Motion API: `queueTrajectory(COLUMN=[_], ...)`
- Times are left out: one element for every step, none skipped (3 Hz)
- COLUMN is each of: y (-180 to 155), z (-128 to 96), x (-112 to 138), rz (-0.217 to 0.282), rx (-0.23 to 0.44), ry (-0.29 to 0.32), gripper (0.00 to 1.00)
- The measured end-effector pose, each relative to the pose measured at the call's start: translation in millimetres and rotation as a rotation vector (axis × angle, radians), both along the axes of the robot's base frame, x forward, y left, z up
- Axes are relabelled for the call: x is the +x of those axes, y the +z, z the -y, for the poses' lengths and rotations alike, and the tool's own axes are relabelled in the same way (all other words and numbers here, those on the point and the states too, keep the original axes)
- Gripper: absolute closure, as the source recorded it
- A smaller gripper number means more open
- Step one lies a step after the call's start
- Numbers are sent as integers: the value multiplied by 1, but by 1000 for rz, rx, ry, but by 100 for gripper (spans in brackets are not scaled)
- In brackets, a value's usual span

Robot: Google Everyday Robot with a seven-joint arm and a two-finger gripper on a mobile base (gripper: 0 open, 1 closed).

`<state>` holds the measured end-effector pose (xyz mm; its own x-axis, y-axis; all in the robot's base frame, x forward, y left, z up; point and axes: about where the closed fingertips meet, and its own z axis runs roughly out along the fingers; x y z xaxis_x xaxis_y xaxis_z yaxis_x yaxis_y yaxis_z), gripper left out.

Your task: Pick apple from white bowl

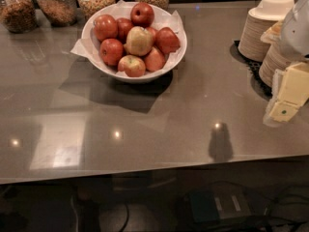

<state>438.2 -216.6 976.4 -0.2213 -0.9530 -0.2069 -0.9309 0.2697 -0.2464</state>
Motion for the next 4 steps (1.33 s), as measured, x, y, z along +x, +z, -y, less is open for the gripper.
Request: queueTrajectory(y=[0,5,10,18], z=[0,-19,-47,-82], x=[0,20,51,84], rz=[0,41,93,159], rx=[0,85,189,276], ry=[0,24,51,81], gripper=[0,0,0,0])
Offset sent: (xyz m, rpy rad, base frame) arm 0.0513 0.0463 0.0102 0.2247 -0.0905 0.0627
